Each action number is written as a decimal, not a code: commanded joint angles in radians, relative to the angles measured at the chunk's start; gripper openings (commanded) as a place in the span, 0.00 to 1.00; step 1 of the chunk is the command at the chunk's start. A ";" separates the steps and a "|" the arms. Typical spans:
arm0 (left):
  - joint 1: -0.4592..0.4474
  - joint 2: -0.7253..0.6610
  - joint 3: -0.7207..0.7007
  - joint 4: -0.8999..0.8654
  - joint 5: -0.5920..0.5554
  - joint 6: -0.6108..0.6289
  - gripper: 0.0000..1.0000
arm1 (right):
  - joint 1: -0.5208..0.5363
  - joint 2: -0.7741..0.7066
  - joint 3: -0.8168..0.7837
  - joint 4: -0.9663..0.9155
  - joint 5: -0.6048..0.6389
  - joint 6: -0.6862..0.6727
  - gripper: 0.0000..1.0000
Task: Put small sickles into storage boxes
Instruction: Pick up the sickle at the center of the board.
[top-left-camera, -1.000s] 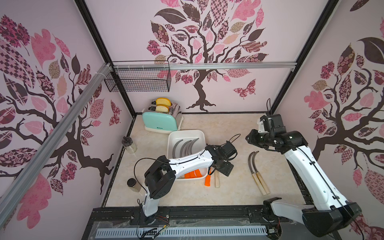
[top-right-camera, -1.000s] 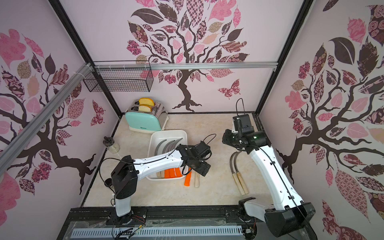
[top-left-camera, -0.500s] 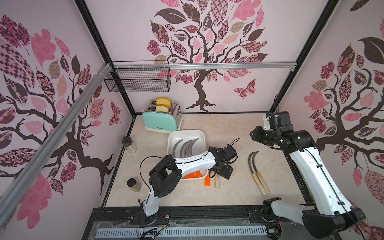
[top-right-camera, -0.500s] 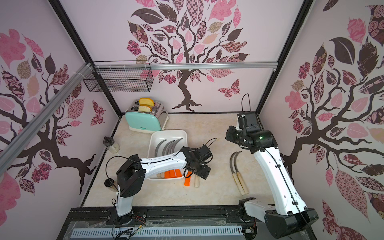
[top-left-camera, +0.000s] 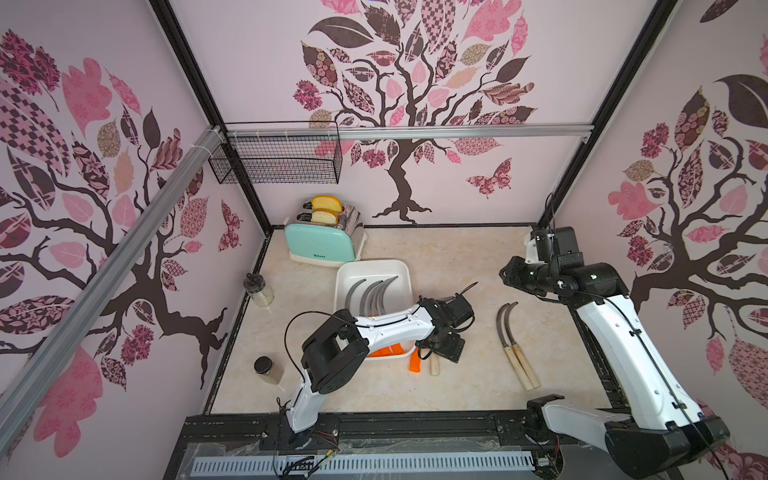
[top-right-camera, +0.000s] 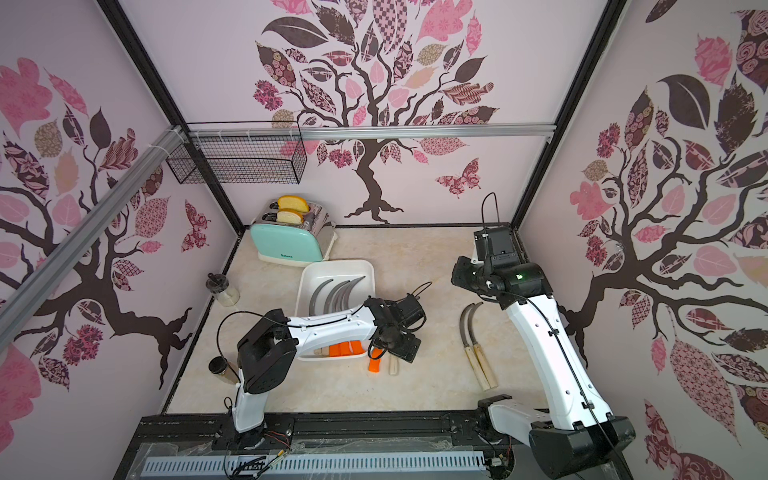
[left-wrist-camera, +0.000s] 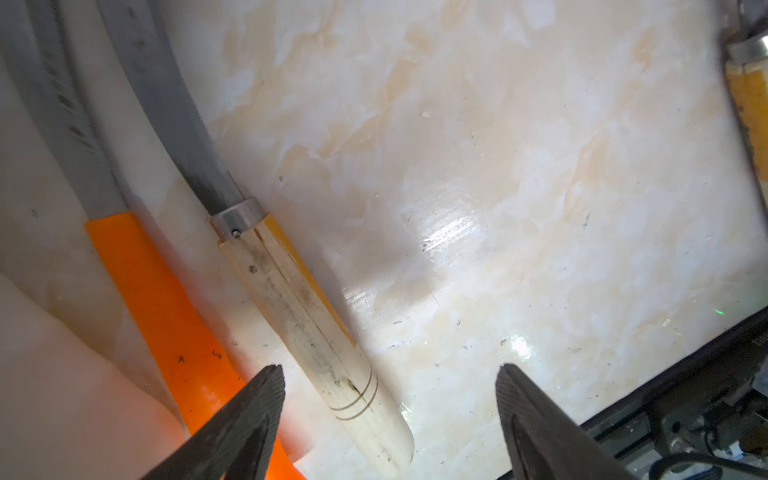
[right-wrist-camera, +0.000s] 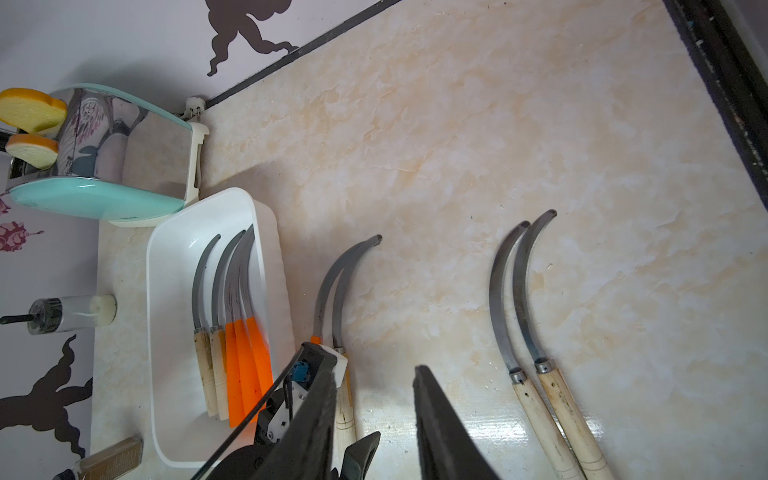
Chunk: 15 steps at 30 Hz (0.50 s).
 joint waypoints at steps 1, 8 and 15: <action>-0.006 0.026 0.002 -0.010 -0.007 -0.016 0.85 | -0.006 -0.014 0.009 -0.014 -0.003 -0.008 0.36; -0.005 0.046 0.000 -0.017 0.000 -0.024 0.85 | -0.005 -0.020 -0.008 -0.009 -0.010 -0.008 0.36; -0.009 0.066 0.019 -0.016 0.015 -0.010 0.80 | -0.007 -0.023 -0.022 -0.001 -0.020 -0.010 0.36</action>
